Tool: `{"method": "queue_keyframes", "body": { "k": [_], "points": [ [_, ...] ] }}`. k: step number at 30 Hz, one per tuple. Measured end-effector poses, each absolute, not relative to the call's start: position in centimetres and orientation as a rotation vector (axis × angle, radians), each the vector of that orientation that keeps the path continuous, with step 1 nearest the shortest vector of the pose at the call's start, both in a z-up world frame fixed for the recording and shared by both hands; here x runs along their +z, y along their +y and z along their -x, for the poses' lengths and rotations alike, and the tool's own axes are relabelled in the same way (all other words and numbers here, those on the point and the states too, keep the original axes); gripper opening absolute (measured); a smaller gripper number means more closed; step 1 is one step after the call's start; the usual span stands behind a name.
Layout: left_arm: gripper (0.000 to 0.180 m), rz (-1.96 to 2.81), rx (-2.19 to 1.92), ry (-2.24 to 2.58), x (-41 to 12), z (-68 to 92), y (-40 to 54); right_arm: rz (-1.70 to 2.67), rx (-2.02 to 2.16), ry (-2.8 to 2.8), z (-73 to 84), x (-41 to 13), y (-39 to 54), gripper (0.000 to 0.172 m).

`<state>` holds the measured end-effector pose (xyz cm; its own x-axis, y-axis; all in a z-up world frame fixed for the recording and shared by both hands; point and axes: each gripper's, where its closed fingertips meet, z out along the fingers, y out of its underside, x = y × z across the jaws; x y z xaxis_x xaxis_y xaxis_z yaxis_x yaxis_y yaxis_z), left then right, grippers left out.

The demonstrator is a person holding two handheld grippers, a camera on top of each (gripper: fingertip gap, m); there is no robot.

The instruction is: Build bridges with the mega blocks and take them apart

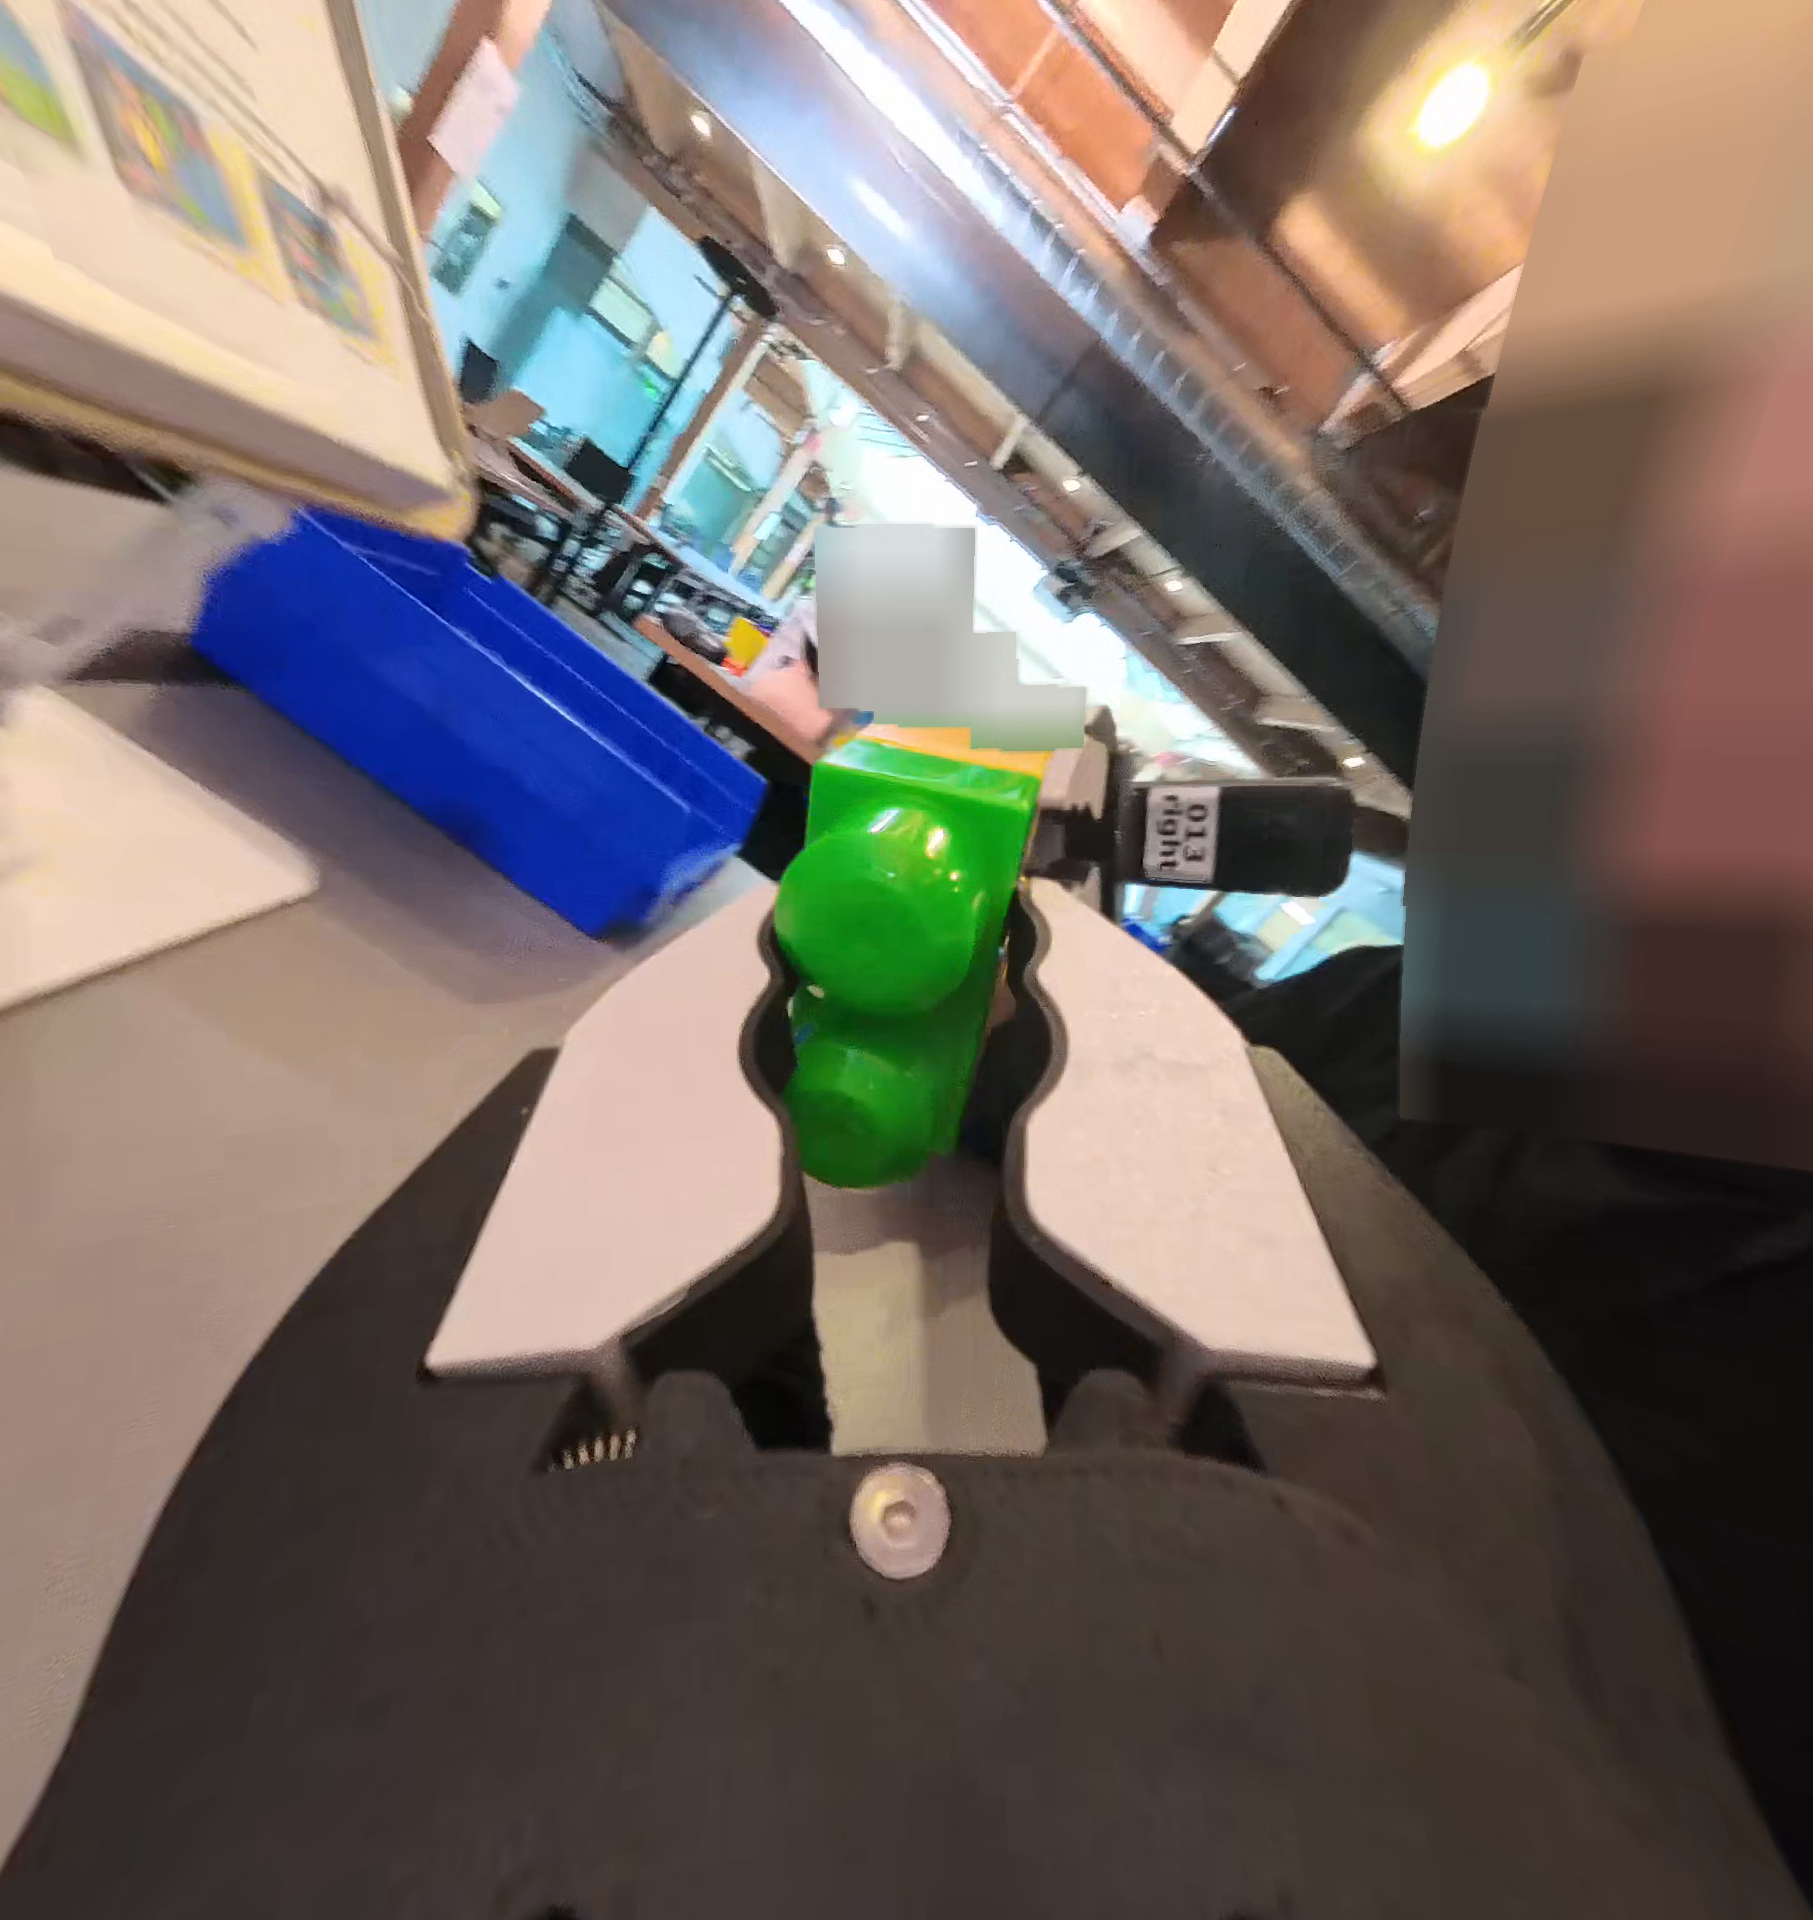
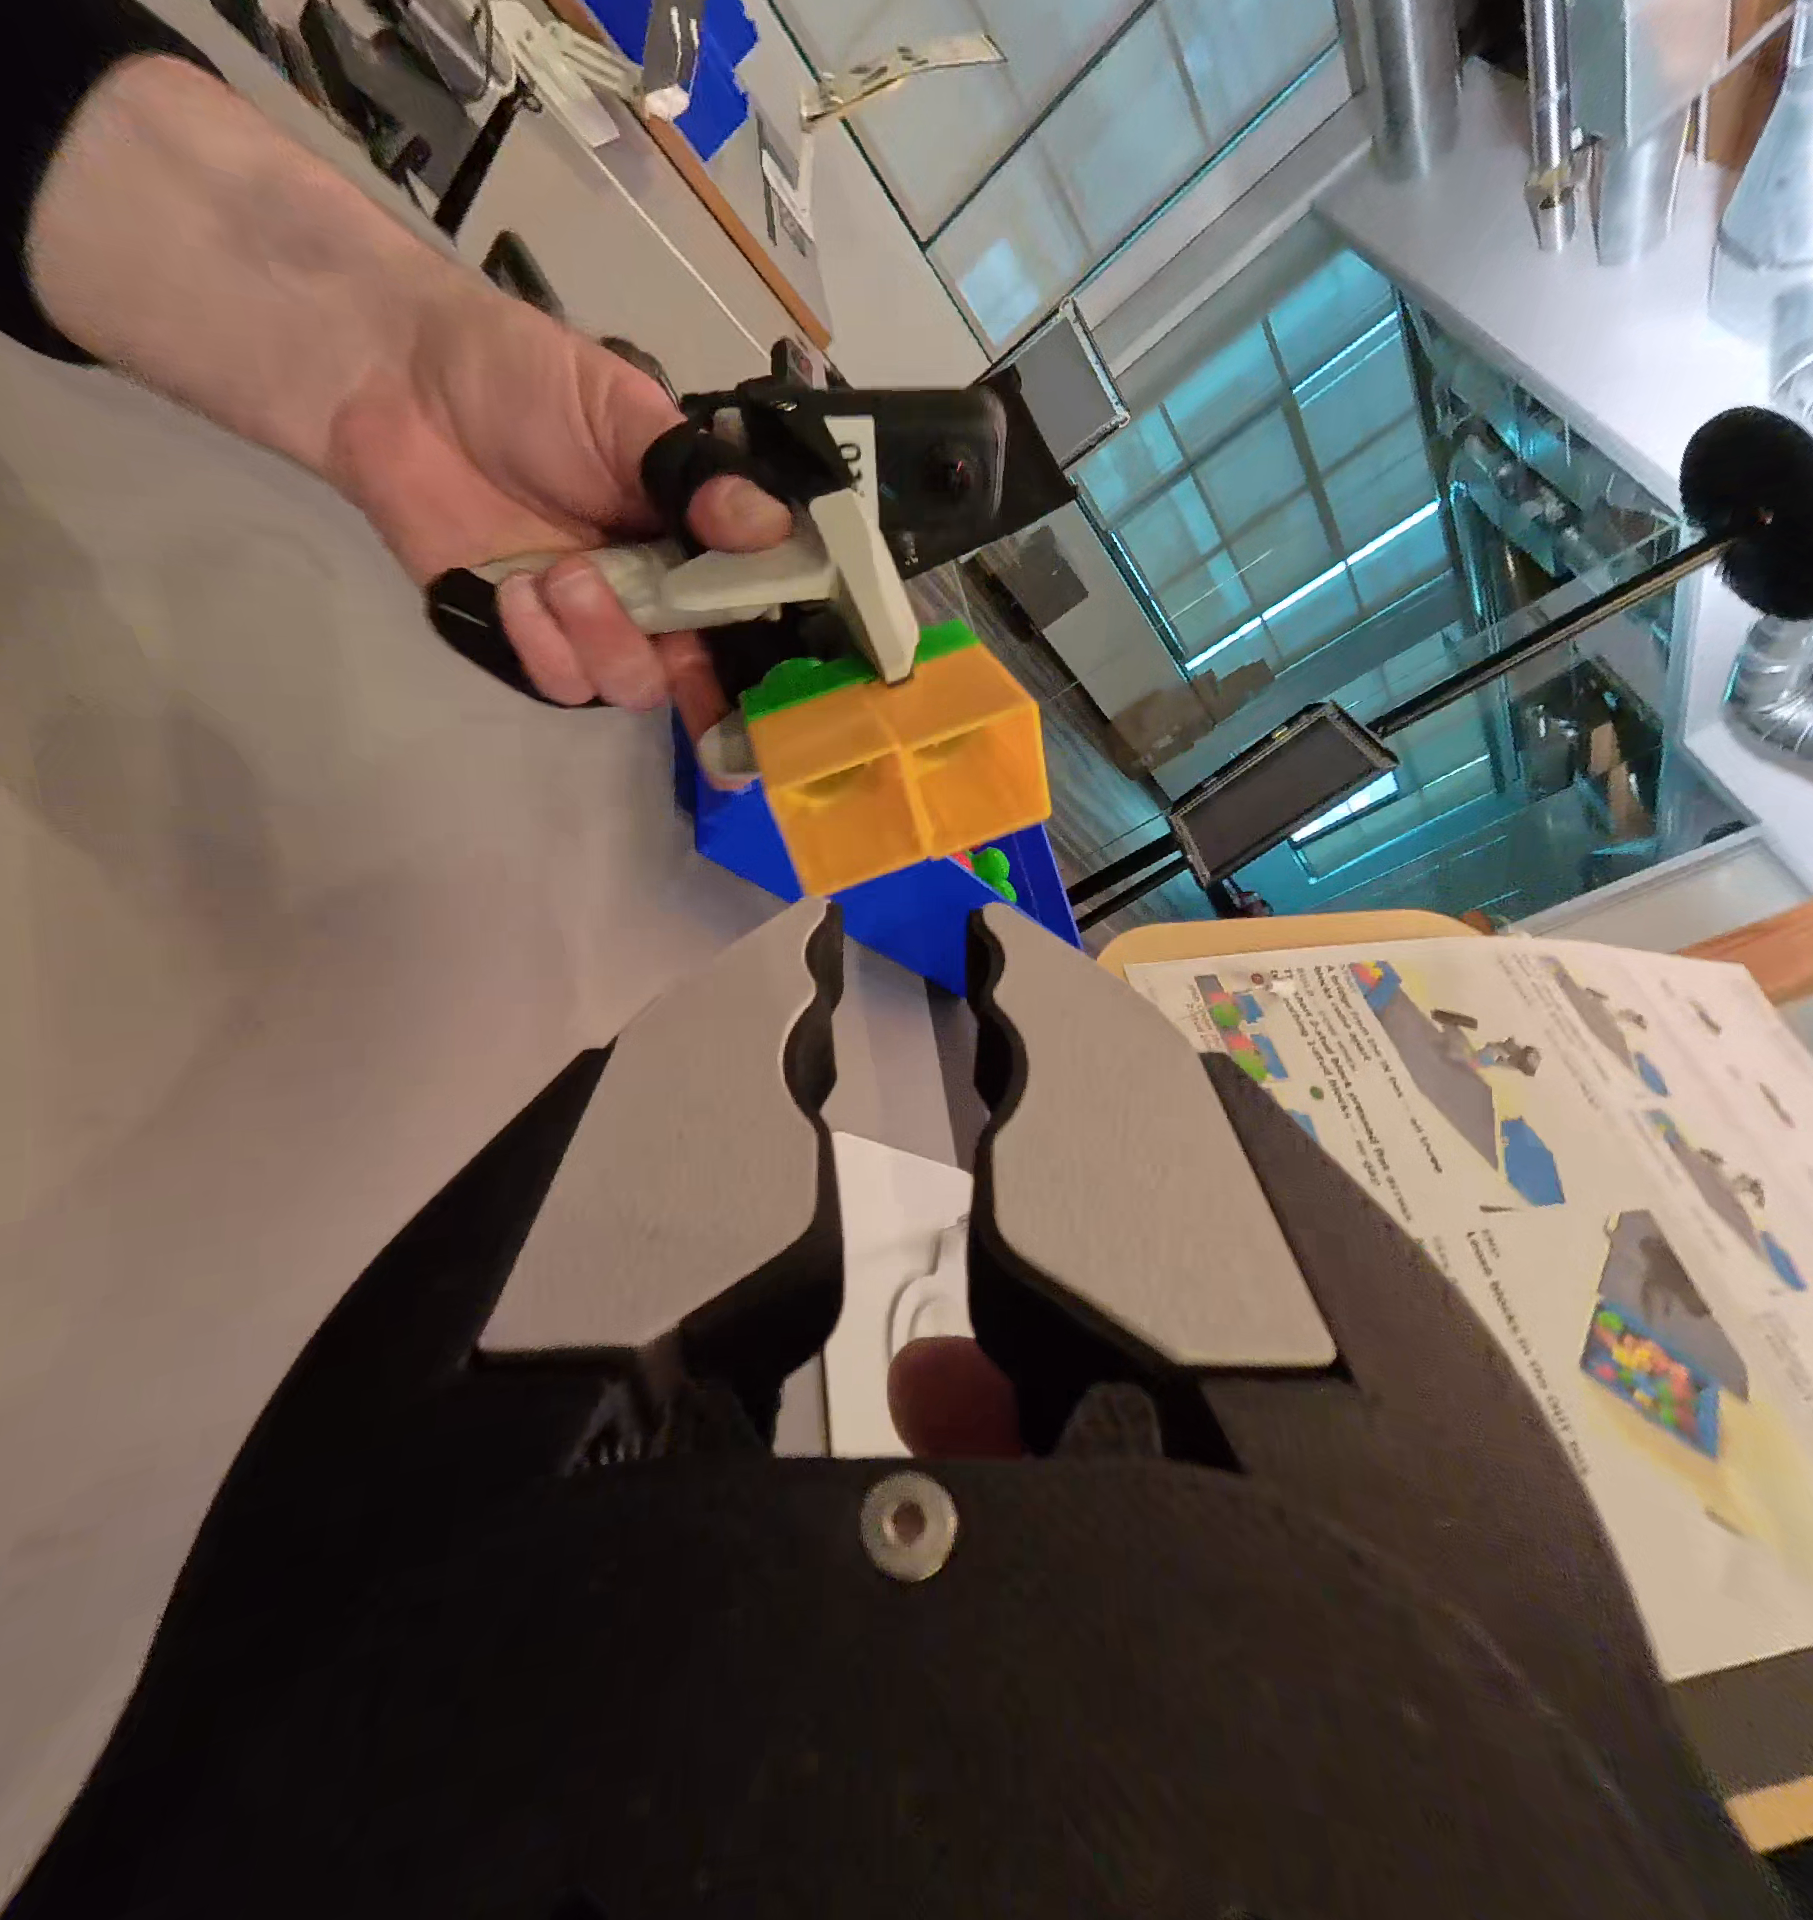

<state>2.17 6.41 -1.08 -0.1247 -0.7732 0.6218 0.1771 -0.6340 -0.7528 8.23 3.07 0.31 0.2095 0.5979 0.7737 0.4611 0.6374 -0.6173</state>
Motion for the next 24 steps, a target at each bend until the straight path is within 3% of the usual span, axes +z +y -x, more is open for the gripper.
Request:
{"method": "queue_keyframes", "body": {
  "k": [4,11,15,20,24],
  "points": [
    [0.038,1.484,-1.974,0.649,-2.5,-4.8,4.3,0.895,0.085,-1.496,-7.2,-0.7,2.6,0.023],
    [0.038,1.47,-2.124,0.604,-3.6,-6.7,1.7,0.891,0.06,-1.633,-6.4,-3.4,1.2,0.006],
    [0.037,1.452,-2.03,0.64,-3.9,-6.8,0.8,0.937,0.092,-1.663,-6.8,-3.9,0.5,0.005],
    [0.037,1.4,-1.967,0.598,-3.1,-5.7,-0.2,0.926,0.159,-1.642,-7.9,-3.1,-1.3,0.004],
    [0.037,1.469,-1.809,0.566,-3.9,-1.5,1.1,1.024,0.161,-1.468,-14.7,0.8,0.6,0.004]
  ]
}}
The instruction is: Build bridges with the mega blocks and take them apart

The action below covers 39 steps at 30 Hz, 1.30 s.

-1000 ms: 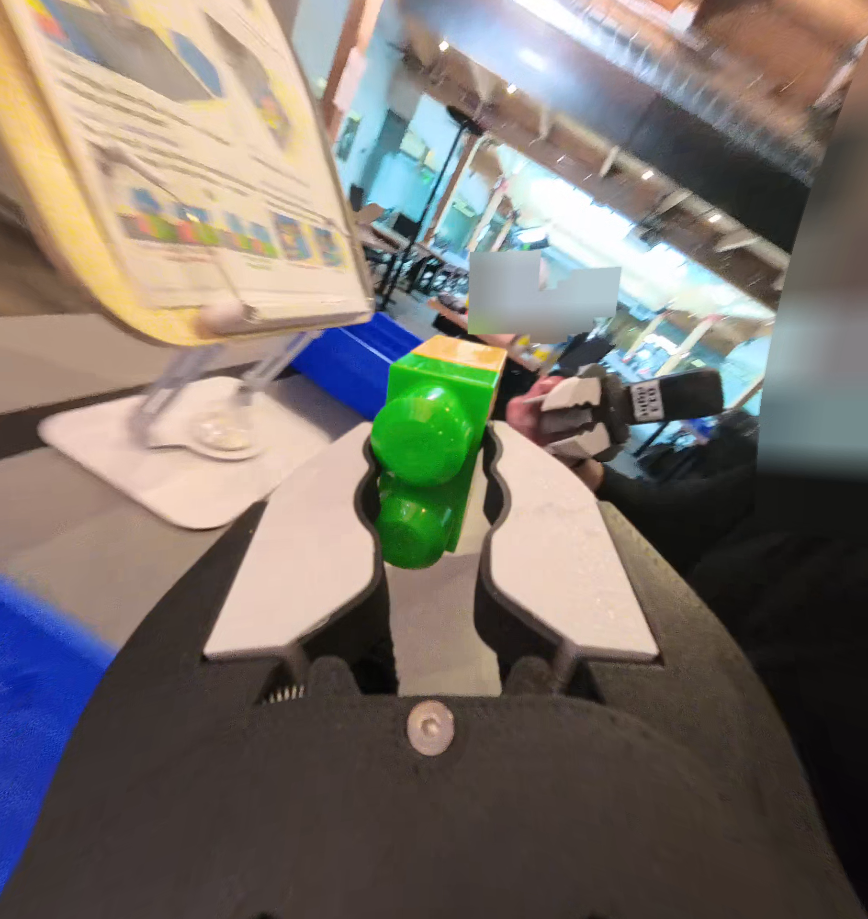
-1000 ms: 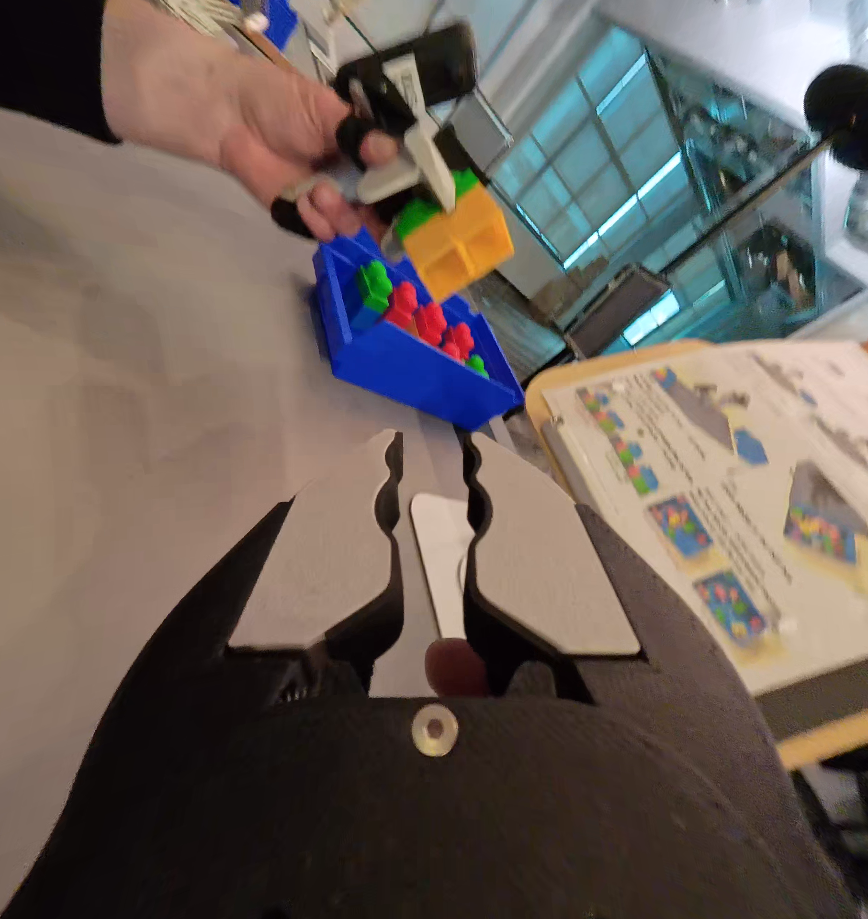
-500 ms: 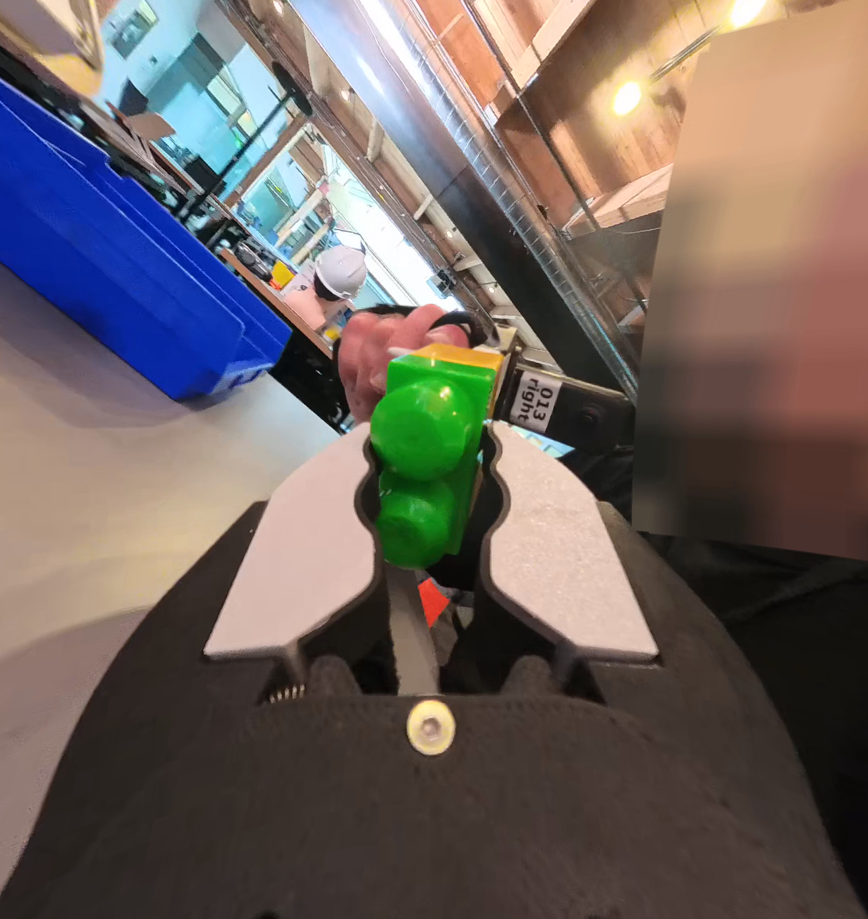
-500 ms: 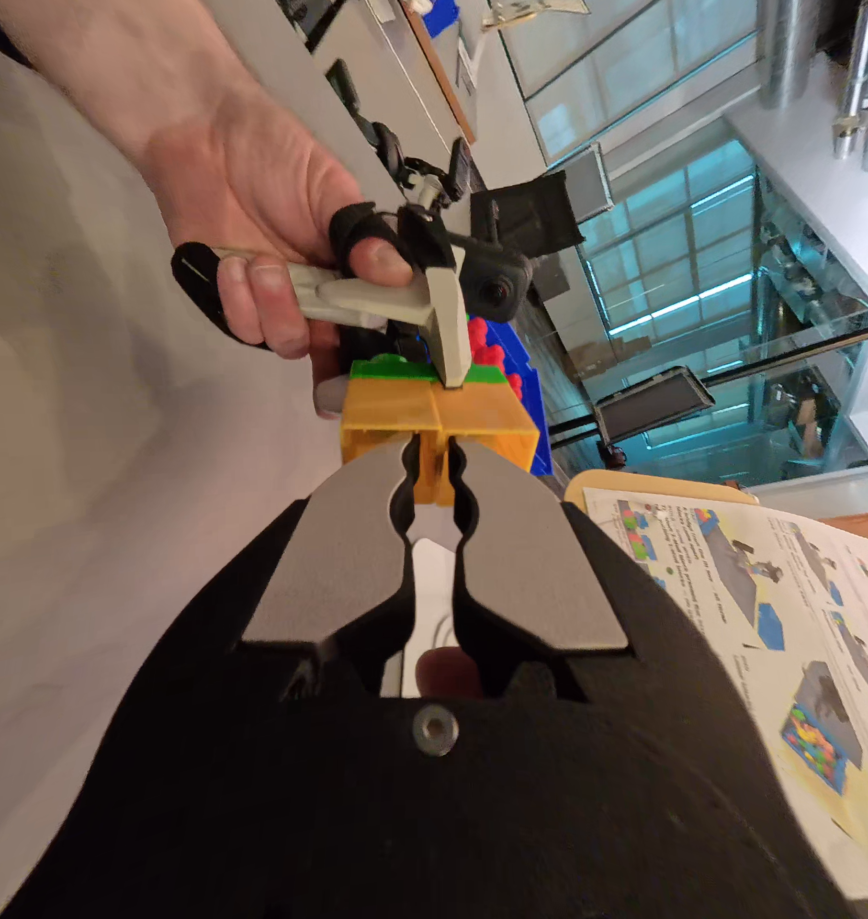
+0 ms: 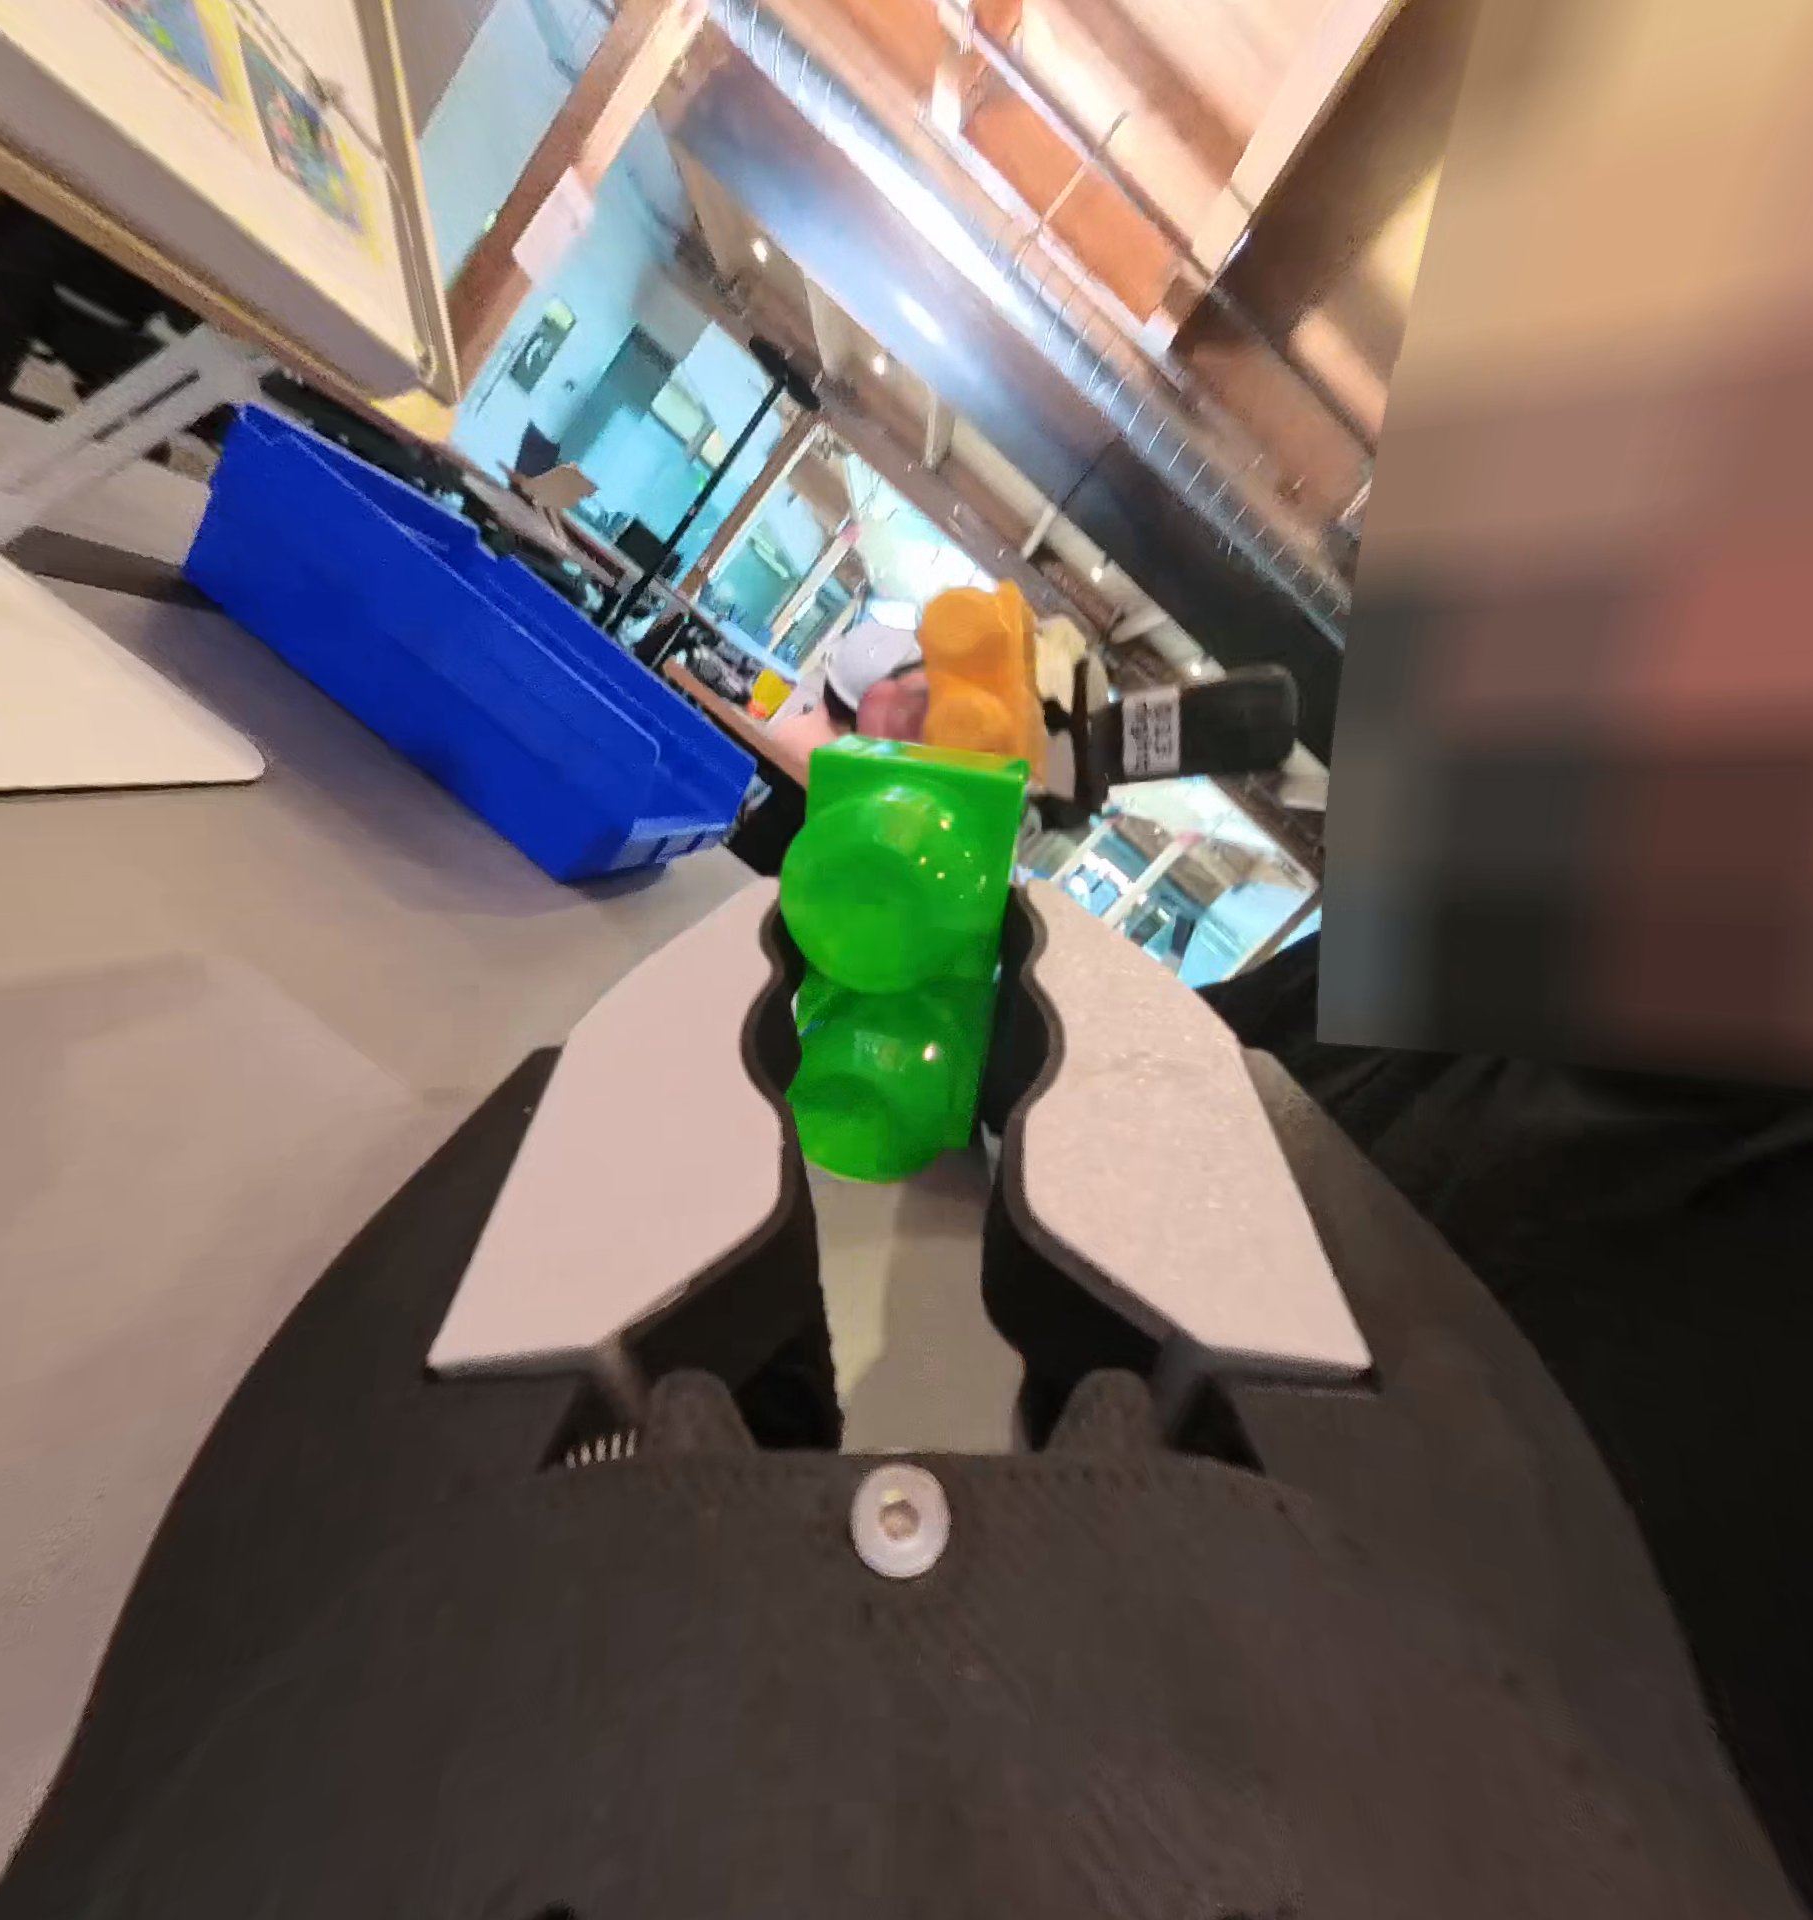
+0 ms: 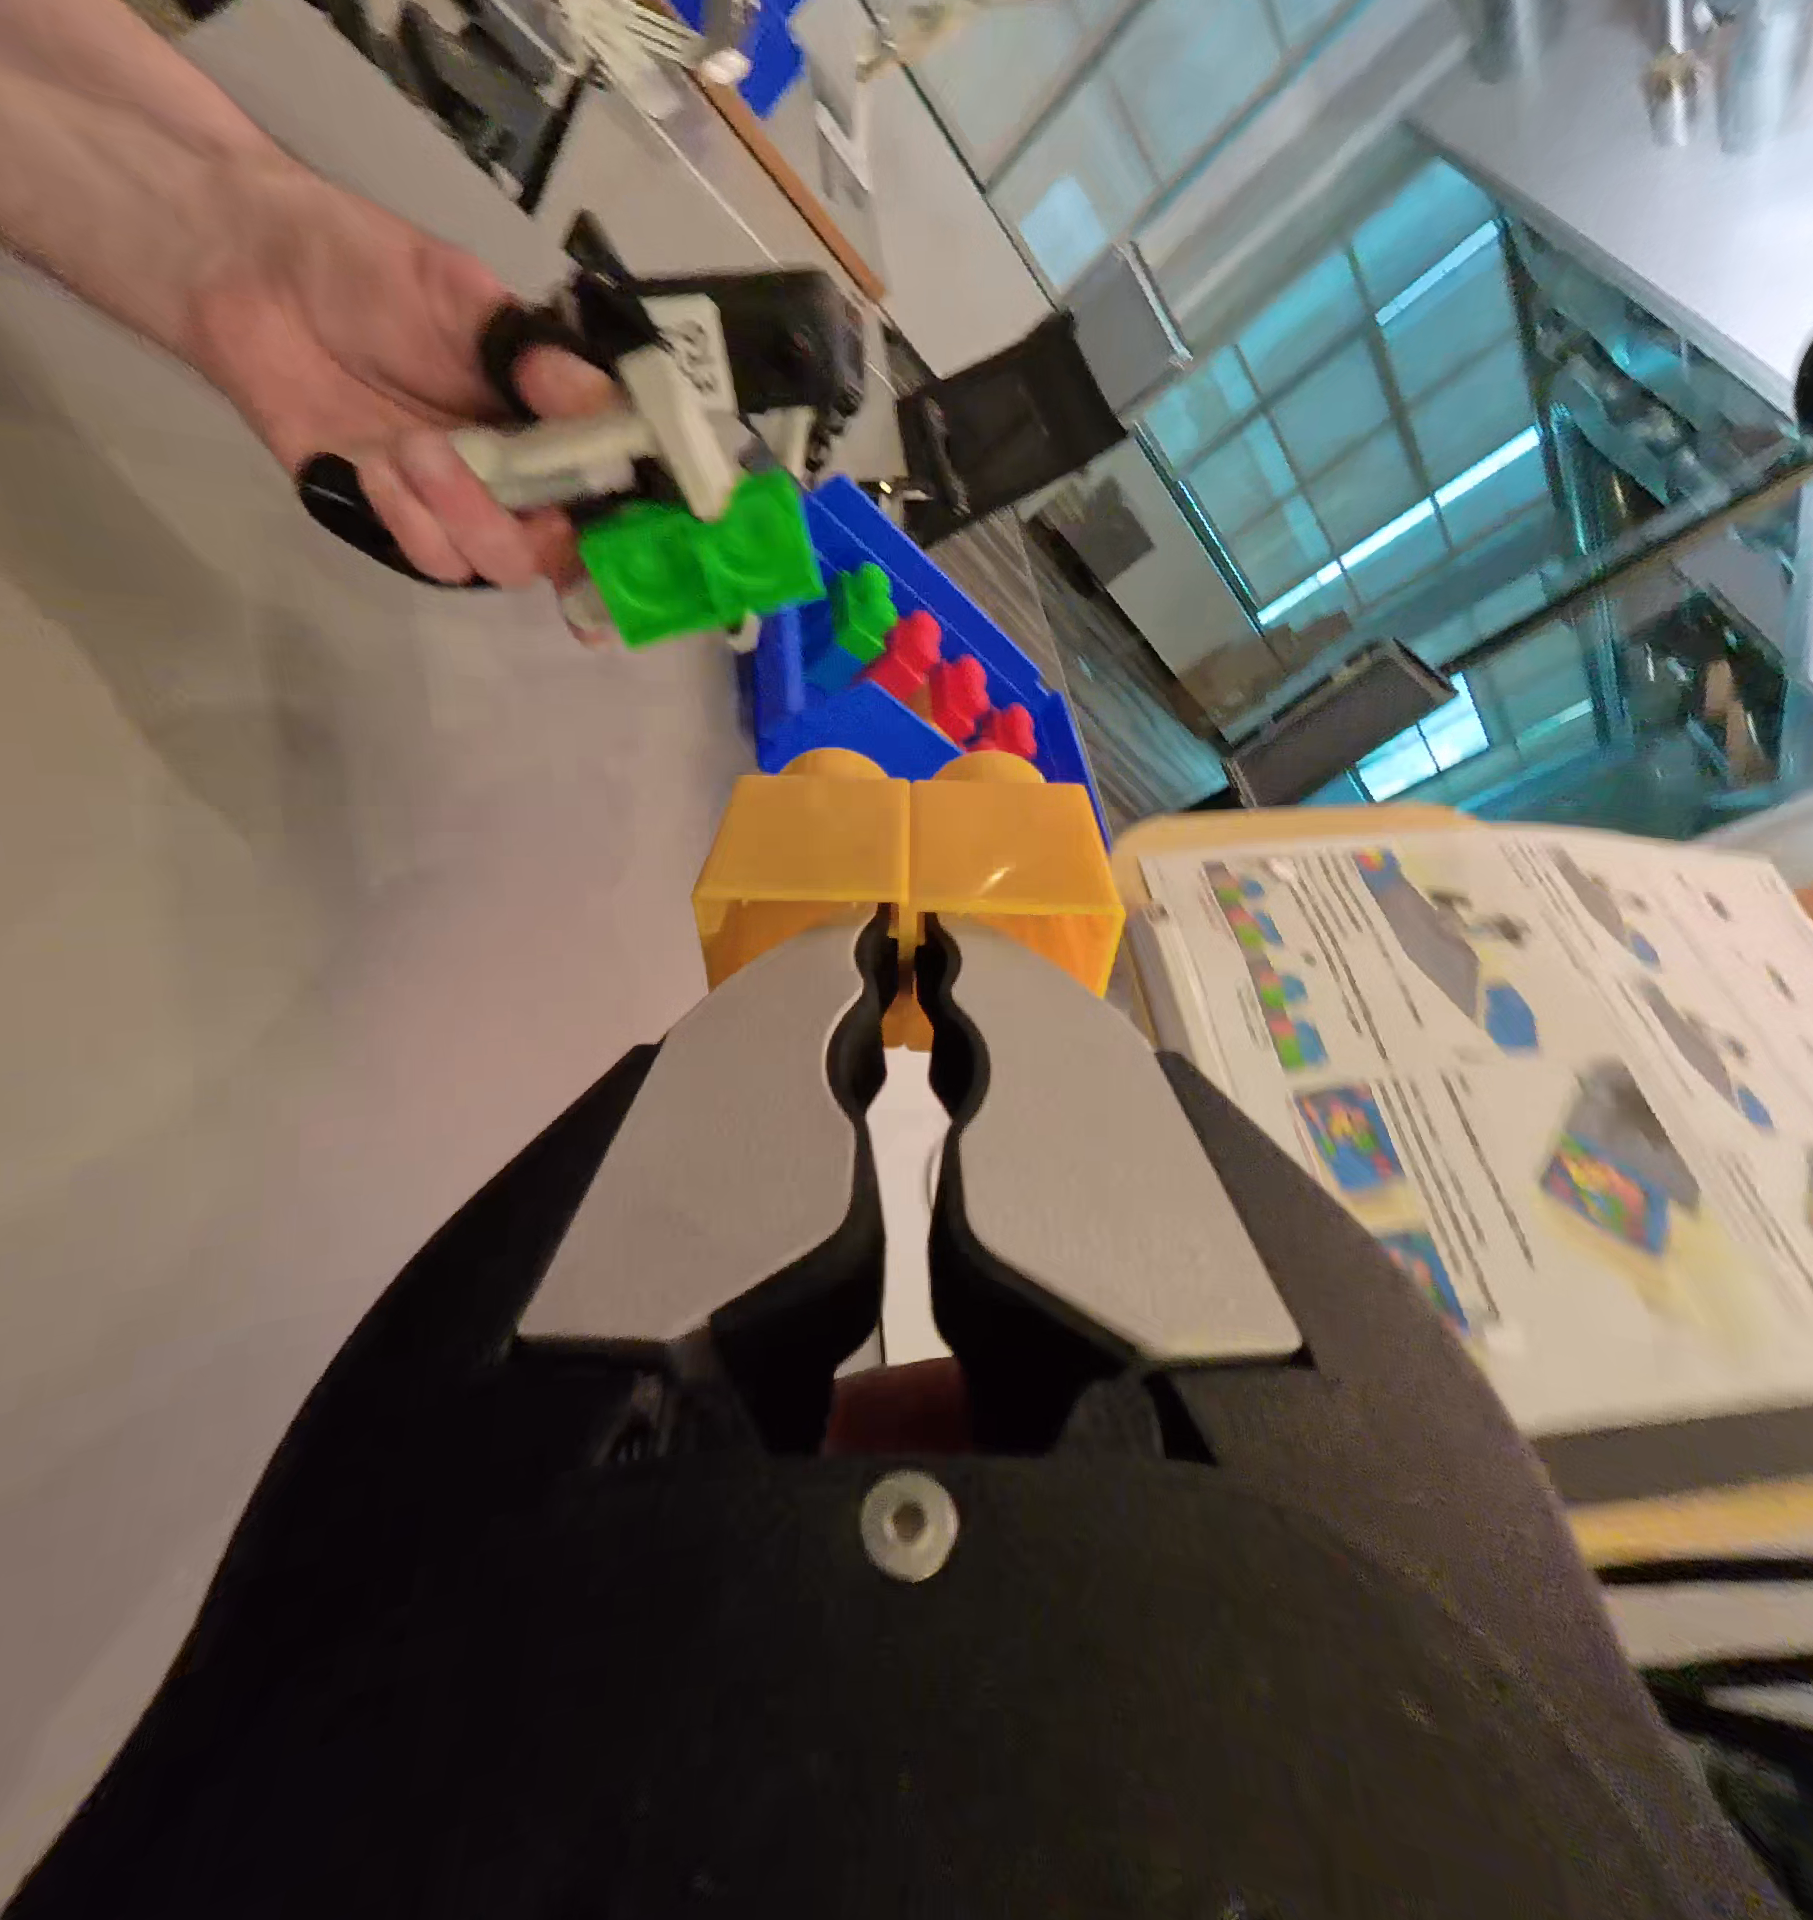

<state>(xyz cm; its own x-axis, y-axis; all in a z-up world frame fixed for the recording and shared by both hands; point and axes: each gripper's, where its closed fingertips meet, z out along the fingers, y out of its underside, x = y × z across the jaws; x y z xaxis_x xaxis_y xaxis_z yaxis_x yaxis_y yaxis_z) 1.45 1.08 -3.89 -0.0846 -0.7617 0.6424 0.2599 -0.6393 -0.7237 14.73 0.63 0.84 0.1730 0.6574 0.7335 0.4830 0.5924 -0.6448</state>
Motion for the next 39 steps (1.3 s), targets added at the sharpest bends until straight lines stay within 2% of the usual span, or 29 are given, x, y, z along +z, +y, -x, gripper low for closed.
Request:
{"method": "queue_keyframes", "body": {
  "k": [7,10,18,21,23,27,31,35,39],
  "points": [
    [0.037,1.494,-1.809,0.637,-4.7,-2.4,1.0,1.39,-0.101,-1.197,-27.1,-0.1,8.4,0.005],
    [0.037,1.515,-1.798,0.658,-5.2,-2.9,1.1,1.568,-0.081,-1.076,-31.6,-1.4,11.5,0.005],
    [0.037,1.554,-1.825,0.648,-6.5,-3.4,0.7,2.034,-0.102,-0.842,-40.2,-9.4,19.2,0.006],
    [0.037,1.559,-1.828,0.648,-6.6,-3.5,0.8,2.199,-0.088,-0.759,-41.8,-12.1,20.7,0.039],
    [0.037,1.568,-1.823,0.648,-6.7,-3.7,0.9,2.196,-0.119,-0.736,-42.2,-12.0,20.8,0.039],
    [0.037,1.58,-1.832,0.652,-6.9,-4.3,1.1,1.996,-0.165,-0.767,-39.7,-7.5,18.6,0.033],
    [0.037,1.592,-1.829,0.676,-7.2,-5.8,1.5,1.824,0.076,-0.951,-31.1,-4.0,13.3,0.03],
    [0.037,1.608,-1.755,0.78,-7.4,-7.8,1.2,1.703,0.561,-1.145,-20.0,-2.9,6.4,0.038],
    [0.037,1.604,-1.643,0.904,-7.0,-9.6,0.7,1.69,0.882,-1.287,-13.3,-4.1,2.4,0.056]
  ]
}}
